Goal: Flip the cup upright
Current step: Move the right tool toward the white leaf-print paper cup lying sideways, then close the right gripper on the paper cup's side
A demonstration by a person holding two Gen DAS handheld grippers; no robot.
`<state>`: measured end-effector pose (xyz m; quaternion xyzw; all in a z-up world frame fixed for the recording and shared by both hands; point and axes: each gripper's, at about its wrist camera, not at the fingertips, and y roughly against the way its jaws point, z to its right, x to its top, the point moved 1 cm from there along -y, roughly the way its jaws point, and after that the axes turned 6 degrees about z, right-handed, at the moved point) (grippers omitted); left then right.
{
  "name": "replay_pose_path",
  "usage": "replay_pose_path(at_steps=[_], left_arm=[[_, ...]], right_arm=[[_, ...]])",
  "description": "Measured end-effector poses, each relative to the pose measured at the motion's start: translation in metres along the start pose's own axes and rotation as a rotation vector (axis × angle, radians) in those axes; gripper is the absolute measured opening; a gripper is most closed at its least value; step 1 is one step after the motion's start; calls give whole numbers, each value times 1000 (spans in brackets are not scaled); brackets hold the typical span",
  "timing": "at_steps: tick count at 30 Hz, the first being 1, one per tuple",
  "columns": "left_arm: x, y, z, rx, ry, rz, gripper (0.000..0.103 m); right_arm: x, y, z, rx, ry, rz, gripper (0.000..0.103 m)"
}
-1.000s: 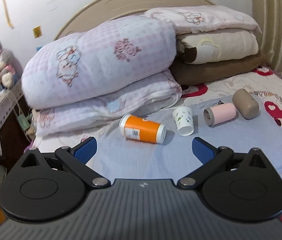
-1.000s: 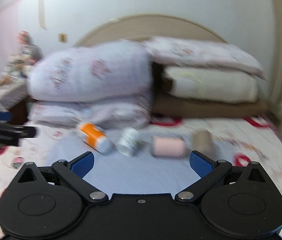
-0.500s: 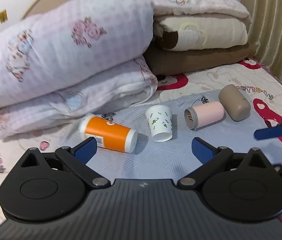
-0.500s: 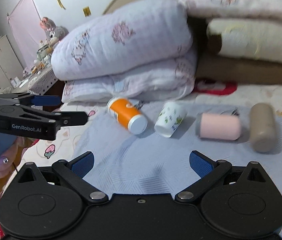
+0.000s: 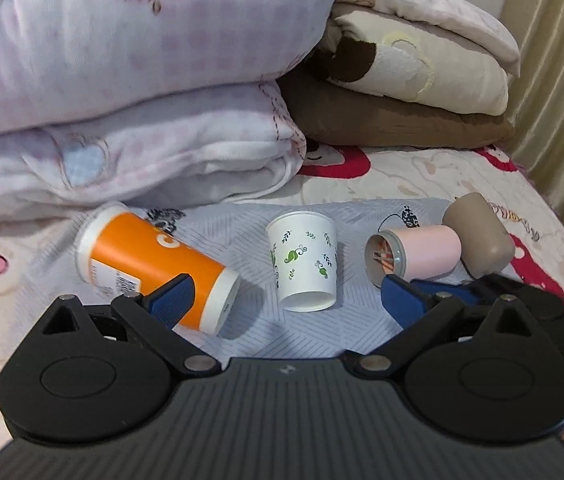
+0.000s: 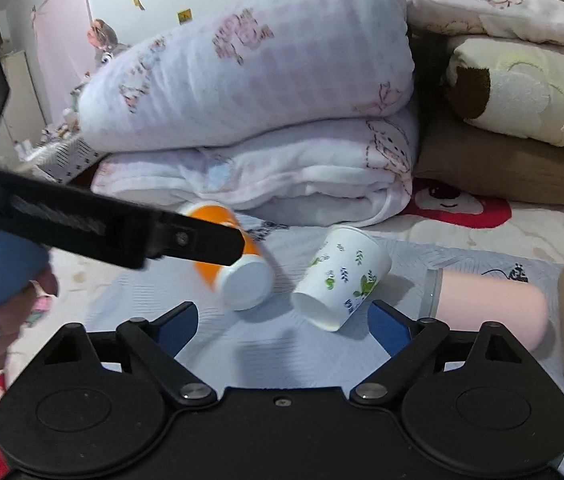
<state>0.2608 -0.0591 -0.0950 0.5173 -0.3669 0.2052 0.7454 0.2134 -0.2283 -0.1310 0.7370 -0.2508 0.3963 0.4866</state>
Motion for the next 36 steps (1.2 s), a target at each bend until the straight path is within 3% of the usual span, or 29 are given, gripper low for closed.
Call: replay_pose_path(at_steps=[11,16,24,29,36], left_arm=[[9,-39,-20,-36,16,-57,91],[14,-50,-23,-34,49,-69,91],[8,-52,-31,-38,79,-70,91],[5,-51,-35,-45,97,-73,91],[-1,-52,-33,-64,85,-88,91]], right_arm=[[0,-71,20,-43,-132,-85,92],[1,-86,26,-77,-194,-88,92],[-3,-101,28,-130,-184,-77,92],[-5,-104,28,-140,-172,-86,72],[-7,-98,29,-113,-194,-94,70]])
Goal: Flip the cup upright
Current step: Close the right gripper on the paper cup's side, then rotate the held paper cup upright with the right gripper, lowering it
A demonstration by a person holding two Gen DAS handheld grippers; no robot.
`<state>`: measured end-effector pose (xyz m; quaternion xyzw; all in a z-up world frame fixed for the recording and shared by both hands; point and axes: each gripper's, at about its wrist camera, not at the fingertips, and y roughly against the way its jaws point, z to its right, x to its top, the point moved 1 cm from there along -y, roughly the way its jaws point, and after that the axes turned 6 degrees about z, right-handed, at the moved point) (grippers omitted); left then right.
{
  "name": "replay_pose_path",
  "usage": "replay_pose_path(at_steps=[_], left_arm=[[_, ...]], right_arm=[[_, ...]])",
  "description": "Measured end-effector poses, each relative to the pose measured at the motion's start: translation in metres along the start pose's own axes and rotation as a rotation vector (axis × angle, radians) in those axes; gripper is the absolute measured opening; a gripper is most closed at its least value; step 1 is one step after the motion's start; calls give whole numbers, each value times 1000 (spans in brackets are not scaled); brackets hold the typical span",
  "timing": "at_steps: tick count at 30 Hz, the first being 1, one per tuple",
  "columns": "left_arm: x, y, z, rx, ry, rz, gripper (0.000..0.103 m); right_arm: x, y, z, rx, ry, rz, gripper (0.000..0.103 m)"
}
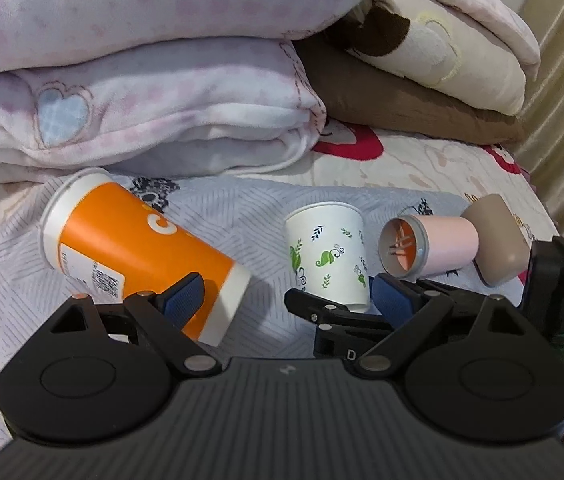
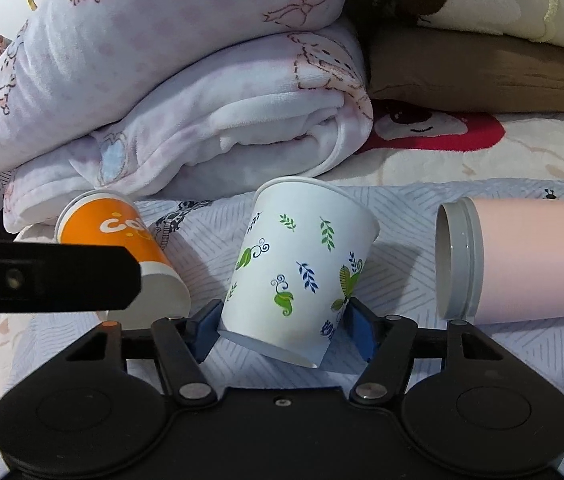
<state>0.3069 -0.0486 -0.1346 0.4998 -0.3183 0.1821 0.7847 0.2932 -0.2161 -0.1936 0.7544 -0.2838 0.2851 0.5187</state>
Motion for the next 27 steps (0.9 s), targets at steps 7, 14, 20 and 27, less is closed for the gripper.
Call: replay_pose_path(at_steps=[7,14,20,27], left_arm=[[-5,-3,12,-12,-17,-22,91],[-14,5,21,-39,-16,-36,91],[-34,11,29,-86,24,-79,91],[-56,19,56,-158,11,-141,91]], right_arm=[[-6,14,2,30,6,-35,70],[-12,35,2,78,-6,-84,69],[-27,62,5,91,26,-139,69],[-41,97,14,119,31,-190,69]])
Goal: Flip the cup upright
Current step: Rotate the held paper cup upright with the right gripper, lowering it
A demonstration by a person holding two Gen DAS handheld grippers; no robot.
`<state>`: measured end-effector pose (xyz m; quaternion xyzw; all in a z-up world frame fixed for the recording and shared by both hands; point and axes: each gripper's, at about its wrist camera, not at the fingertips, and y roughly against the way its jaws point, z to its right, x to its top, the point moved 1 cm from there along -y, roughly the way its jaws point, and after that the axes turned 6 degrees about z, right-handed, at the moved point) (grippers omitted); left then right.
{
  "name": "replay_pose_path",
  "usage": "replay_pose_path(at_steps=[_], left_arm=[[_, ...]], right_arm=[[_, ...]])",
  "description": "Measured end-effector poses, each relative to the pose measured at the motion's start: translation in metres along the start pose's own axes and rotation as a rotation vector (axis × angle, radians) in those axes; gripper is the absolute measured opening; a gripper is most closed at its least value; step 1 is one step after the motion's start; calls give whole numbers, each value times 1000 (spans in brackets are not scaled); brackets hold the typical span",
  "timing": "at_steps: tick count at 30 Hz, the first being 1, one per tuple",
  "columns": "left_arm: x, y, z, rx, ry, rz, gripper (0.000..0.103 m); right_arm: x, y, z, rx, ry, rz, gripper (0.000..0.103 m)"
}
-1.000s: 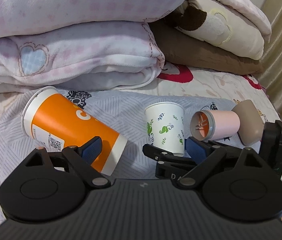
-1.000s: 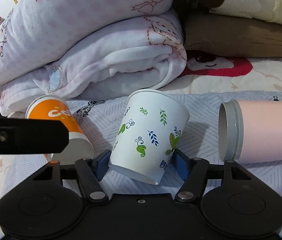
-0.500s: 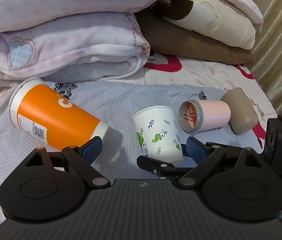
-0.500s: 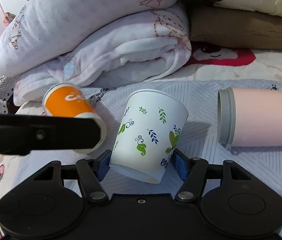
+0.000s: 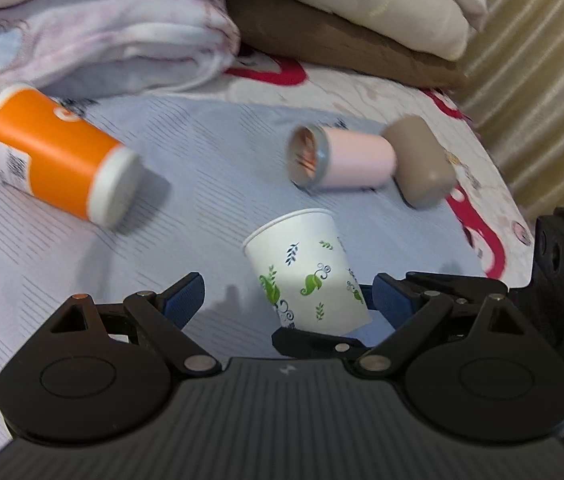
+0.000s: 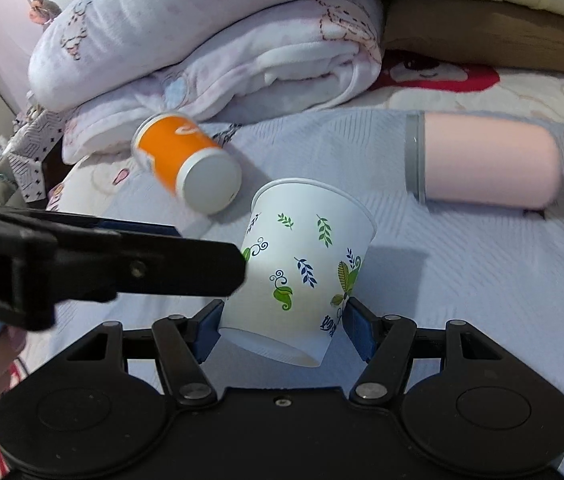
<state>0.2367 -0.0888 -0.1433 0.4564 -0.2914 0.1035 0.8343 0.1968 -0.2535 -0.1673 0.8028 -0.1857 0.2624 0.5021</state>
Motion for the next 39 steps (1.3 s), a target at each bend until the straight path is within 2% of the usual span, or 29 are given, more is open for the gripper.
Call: replay_pose_path(at_steps=[10,17,20,22,25,31,35,39], left_arm=[[-34,-18,25,-97,50,-126,91],[-48,-35,28,-106,100,-149,91],[-50,-39,23,-132,149,-151,81],[-50,-41,19,-151,183,-153,65],[-51,-43,14,-166,213,-162,56],[-52,-45,14,-176,224,-164,55],[-49,-44,16,-172,201,-180,55],[-44,-41,22,-159,150,-163,57]], right_arm=[[-36,36,11,-13,-14,-54,69],[-44,30,16,-27,-1,-68,69],[-45,31,17,-19,4,-71,69],[-45,32,18,-10,2,-75,69],[-45,33,20,-2,-1,-78,69],[-42,33,24,20,-15,-92,70],[-36,35,27,39,-21,-85,82],[-31,32,28,51,-5,-84,83]])
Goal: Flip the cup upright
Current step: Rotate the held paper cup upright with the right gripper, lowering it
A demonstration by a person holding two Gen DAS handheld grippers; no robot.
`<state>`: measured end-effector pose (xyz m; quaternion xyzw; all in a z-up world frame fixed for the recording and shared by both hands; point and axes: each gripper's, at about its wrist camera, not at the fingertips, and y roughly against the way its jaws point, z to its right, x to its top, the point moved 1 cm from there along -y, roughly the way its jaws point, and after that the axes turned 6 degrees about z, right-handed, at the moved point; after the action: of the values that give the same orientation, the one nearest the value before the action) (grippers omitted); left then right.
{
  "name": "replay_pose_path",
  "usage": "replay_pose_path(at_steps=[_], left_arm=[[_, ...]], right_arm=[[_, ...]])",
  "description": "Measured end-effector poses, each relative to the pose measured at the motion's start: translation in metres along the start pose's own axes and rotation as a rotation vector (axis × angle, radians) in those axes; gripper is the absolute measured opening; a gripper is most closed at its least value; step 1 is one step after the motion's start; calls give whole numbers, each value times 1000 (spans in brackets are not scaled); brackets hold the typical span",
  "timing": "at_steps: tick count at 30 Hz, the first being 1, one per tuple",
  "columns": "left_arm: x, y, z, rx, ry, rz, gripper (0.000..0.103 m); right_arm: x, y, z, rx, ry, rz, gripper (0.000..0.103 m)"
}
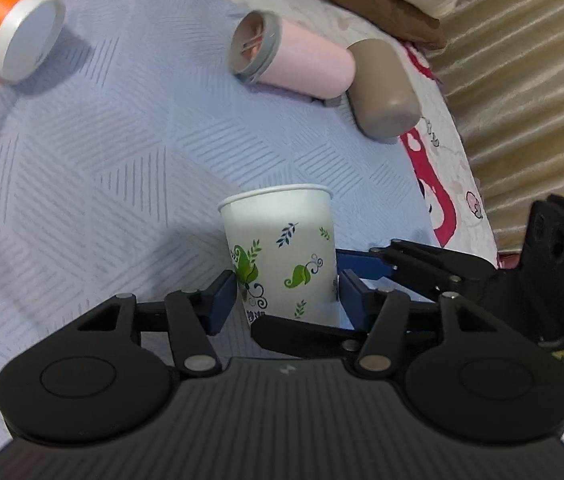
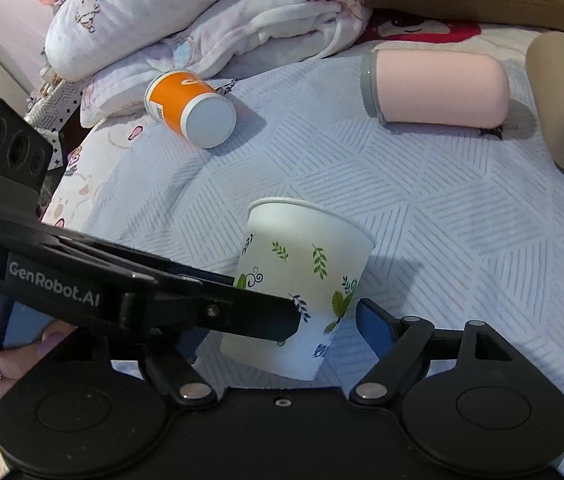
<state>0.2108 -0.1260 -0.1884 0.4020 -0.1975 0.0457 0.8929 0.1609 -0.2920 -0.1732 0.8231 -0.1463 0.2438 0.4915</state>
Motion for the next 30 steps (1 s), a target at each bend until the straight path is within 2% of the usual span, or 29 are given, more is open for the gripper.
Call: replay_pose_path(at_steps=[4,5,8,12,15,21,25,30], left_arm=[[3,1,4,13,-32,-8,62],[5,1,3,6,-30,-9,62],[11,-2,0,-6,-12,-22,65],[13,-9,-1,47,-15,-10,64],[10,-4,0,48,-30,27,63],[3,15,10,73,-123,102,61],[-2,27,22,102,-240,158,60],[-6,36,32,120,-340,232,57]], right_arm=[[0,-3,3,26,1,-8,80],[0,-3,3,22,7,-4,76],[0,-2,5,36,0,4,74],[-3,-1,2,54,27,6,72],[-5,1,-5,50,70,20,71],[-9,7,-21,37,199,82,71],[-19,6,-39,-30,368,161,71],[-24,-2,-43,-106,471,244,71]])
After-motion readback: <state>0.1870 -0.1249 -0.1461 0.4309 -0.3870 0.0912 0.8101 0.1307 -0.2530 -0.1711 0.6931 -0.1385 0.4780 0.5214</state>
